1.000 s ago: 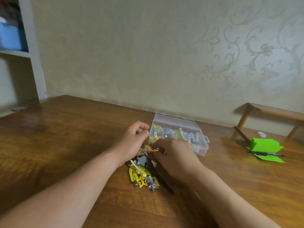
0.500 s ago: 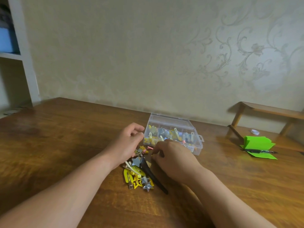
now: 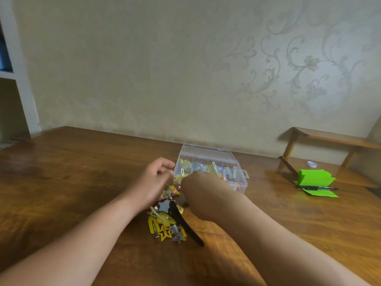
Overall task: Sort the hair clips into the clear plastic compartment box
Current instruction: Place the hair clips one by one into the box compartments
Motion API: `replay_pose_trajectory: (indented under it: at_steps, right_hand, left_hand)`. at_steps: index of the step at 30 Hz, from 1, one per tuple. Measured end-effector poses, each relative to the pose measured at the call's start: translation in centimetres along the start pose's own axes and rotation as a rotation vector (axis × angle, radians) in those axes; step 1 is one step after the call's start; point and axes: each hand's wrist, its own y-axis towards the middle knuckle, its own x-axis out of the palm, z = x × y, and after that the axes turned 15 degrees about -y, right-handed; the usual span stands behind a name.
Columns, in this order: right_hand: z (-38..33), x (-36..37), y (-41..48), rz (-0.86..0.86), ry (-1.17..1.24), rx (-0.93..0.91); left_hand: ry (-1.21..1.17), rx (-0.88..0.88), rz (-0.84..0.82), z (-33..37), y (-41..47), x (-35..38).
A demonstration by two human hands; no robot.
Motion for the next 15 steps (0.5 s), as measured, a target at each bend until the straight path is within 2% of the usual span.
replay_pose_trajectory:
  at_steps: [9,15]
  right_hand:
    - [-1.9,-1.6,3.7,-0.174,-0.236,-0.116]
    - [-1.5,-1.3,4.6,-0.184,-0.296,-0.165]
  left_hand:
    - [-0.066,-0.028,-0.014,0.1,0.0,0.0]
    - [-0.085,-0.037,0.006,0.4,-0.2,-0.1]
